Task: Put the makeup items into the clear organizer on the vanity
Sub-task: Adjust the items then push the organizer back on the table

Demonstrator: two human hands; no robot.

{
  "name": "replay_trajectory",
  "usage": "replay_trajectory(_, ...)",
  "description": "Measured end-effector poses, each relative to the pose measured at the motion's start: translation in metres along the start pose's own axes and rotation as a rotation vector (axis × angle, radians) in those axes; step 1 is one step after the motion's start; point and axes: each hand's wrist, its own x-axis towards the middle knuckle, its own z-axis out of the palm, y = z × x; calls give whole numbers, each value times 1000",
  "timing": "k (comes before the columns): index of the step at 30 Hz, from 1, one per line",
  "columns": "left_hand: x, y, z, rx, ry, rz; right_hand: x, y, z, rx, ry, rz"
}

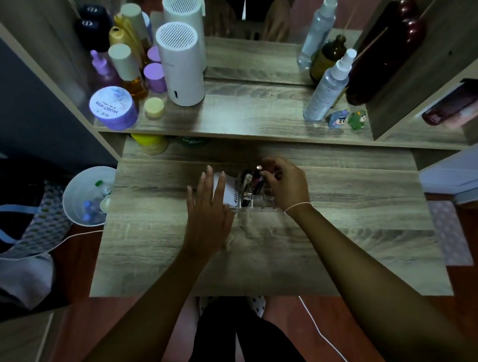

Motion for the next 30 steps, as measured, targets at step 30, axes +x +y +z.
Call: replay_trajectory(30,-5,-30,27,-347,-112,-274,-72,73,-3,70,-43,304)
